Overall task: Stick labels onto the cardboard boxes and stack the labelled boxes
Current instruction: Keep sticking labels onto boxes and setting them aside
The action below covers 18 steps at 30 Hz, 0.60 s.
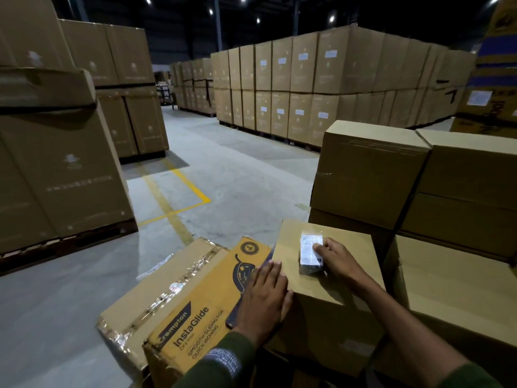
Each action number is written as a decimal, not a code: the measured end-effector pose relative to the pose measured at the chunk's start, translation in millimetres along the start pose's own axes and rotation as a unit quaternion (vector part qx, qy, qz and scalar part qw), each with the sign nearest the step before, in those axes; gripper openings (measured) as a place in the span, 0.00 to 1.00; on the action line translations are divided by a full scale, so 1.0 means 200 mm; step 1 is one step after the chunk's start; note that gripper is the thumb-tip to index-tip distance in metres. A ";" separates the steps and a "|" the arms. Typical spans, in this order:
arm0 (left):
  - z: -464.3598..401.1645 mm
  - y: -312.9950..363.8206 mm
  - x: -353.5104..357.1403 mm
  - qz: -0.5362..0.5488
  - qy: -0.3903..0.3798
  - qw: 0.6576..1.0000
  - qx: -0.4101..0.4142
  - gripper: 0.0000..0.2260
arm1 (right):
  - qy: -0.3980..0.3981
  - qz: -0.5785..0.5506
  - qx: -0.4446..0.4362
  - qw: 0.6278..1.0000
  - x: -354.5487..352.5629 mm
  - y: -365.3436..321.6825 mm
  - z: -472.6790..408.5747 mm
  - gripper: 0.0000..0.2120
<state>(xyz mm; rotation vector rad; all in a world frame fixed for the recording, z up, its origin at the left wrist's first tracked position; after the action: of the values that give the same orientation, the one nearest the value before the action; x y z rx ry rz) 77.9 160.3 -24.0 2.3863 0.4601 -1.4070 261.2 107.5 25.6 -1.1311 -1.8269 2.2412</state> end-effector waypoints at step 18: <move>0.69 -0.20 -0.45 -0.151 -0.032 0.969 -0.192 0.30 | -0.048 -0.112 -0.113 0.986 0.33 -0.29 0.37 0.07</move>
<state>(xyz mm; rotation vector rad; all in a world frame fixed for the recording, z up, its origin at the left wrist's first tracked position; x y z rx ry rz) -88.6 126.2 -12.1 2.0132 1.0129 -1.3584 148.8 93.6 46.4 -0.8030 -2.1689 2.0369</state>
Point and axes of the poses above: each hand's wrist, its own z-axis away from the middle knuckle, its own x-axis out of the palm, y = z × x, the point moved 6 cm from there along -z, towards the middle knuckle, and after that the axes turned 7 degrees about z, right-handed, at the moved point
